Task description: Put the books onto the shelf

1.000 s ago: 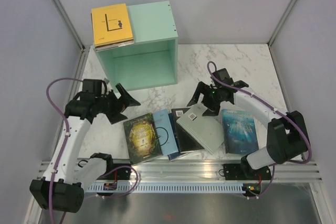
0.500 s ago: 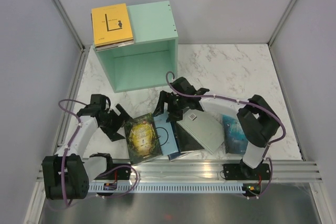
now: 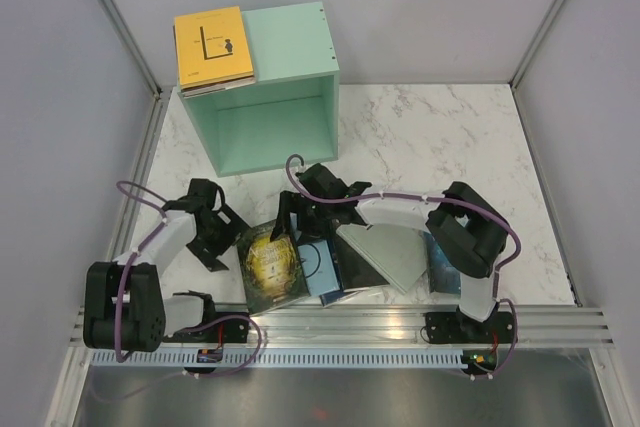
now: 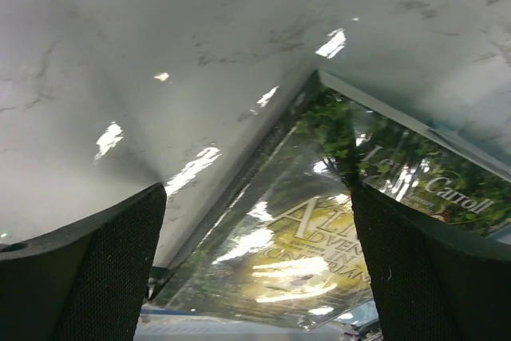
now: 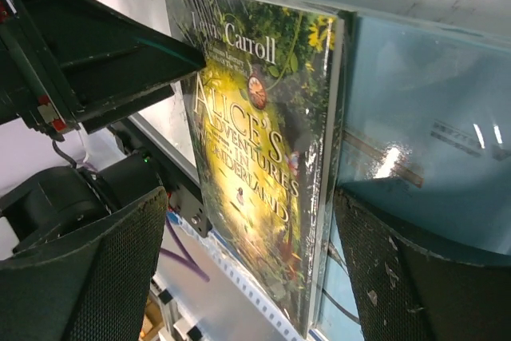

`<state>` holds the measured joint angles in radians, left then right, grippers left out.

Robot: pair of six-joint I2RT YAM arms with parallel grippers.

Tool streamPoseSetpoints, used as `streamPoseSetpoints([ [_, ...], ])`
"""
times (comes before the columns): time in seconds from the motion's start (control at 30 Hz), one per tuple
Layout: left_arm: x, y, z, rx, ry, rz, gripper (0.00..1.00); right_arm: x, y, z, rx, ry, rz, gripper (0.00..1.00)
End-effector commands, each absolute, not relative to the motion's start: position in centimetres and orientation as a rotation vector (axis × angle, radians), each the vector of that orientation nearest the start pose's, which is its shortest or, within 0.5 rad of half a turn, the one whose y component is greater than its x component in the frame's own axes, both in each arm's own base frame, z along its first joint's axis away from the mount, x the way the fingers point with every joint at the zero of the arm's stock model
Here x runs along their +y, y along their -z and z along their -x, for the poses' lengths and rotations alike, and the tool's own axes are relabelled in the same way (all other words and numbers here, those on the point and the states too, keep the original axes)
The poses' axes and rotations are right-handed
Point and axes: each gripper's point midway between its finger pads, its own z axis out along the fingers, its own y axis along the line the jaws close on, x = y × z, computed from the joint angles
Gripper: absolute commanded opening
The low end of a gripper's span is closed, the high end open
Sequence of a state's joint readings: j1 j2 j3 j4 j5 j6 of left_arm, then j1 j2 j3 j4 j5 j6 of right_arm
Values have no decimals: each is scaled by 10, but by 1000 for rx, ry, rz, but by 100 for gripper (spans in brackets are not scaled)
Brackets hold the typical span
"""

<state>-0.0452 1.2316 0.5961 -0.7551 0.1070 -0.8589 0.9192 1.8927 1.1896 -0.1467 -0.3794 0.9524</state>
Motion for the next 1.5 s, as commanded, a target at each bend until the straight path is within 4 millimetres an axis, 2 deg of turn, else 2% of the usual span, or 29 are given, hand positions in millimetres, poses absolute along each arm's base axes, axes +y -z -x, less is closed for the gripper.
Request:
streamPoseSetpoints([
  [0.0, -59, 12, -177, 2753, 156, 1237, 100, 385, 10, -190, 2916, -732, 219, 89],
  [0.07, -64, 22, -176, 2768, 162, 1220, 100, 381, 27, -181, 2948, -680, 258, 89],
  [0.13, -68, 20, -182, 2765, 157, 1173, 100, 377, 43, -169, 2993, -656, 283, 88],
  [0.23, -69, 19, -187, 2728, 192, 1179, 100, 386, 51, -152, 3024, -780, 320, 85],
  [0.27, -73, 17, -192, 2708, 238, 1169, 100, 400, 46, -154, 2973, -891, 321, 84],
  [0.33, -79, 13, -196, 2672, 316, 1149, 100, 402, 46, -140, 2991, -997, 327, 81],
  [0.37, -81, 11, -198, 2661, 342, 1146, 100, 416, 39, -143, 2926, -1104, 341, 79],
  [0.43, -94, 10, -203, 2627, 481, 1113, 100, 418, 37, -135, 2930, -1203, 303, 76],
  [0.47, -94, 9, -202, 2630, 486, 1113, 100, 433, 22, -132, 2855, -1378, 338, 75],
  [0.57, -97, 8, -200, 2624, 525, 1084, 100, 431, 21, -128, 2864, -1401, 293, 60],
  [0.63, -102, 6, -203, 2605, 576, 1065, 100, 432, 15, -130, 2842, -1406, 306, 56],
  [0.73, -108, 6, -200, 2610, 631, 1084, 100, 433, 11, -132, 2829, -1397, 308, 43],
  [0.77, -110, 1, -202, 2612, 651, 1054, 100, 432, 9, -132, 2831, -1391, 307, 34],
  [0.83, -110, -9, -207, 2611, 645, 1005, 100, 433, 1, -136, 2803, -1388, 312, 21],
  [0.87, -105, -17, -208, 2623, 606, 963, 100, 429, -1, -141, 2810, -1363, 289, 0],
  [0.9, -102, -28, -206, 2621, 587, 943, 100, 427, -11, -153, 2778, -1365, 249, 0],
  [0.93, -101, -39, -215, 2581, 593, 903, 100, 426, -16, -154, 2762, -1368, 247, 0],
  [0.97, -98, -47, -214, 2578, 575, 891, 100, 420, -23, -168, 2748, -1367, 179, 0],
  [1.0, -98, -69, -223, 2523, 599, 827, 100, 417, -36, -175, 2715, -1385, 141, 0],
  [1.03, -97, -80, -226, 2497, 607, 808, 100, 413, -44, -186, 2690, -1392, 91, 0],
  [1.07, -97, -97, -228, 2478, 621, 776, 100, 405, -51, -204, 2667, -1393, 0, 0],
  [1.1, -97, -107, -230, 2456, 634, 756, 100, 402, -68, -215, 2621, -1413, -34, 0],
  [1.13, -97, -120, -231, 2424, 651, 734, 100, 398, -75, -224, 2600, -1417, -69, 0],
  [1.17, -98, -136, -235, 2392, 668, 714, 100, 392, -85, -243, 2567, -1416, -137, 0],
  [1.27, -103, -157, -235, 2359, 731, 681, 100, 386, -114, -276, 2491, -1441, -245, 0],
  [1.3, -106, -159, -234, 2362, 753, 677, 100, 387, -120, -283, 2483, -1463, -300, 0],
  [1.33, -109, -161, -234, 2360, 777, 673, 100, 389, -125, -288, 2472, -1481, -323, 0],
  [1.37, -115, -162, -232, 2368, 824, 664, 100, 394, -141, -299, 2429, -1520, -327, 0],
  [1.47, -125, -166, -232, 2339, 919, 656, 100, 408, -168, -312, 2356, -1635, -398, 0],
])
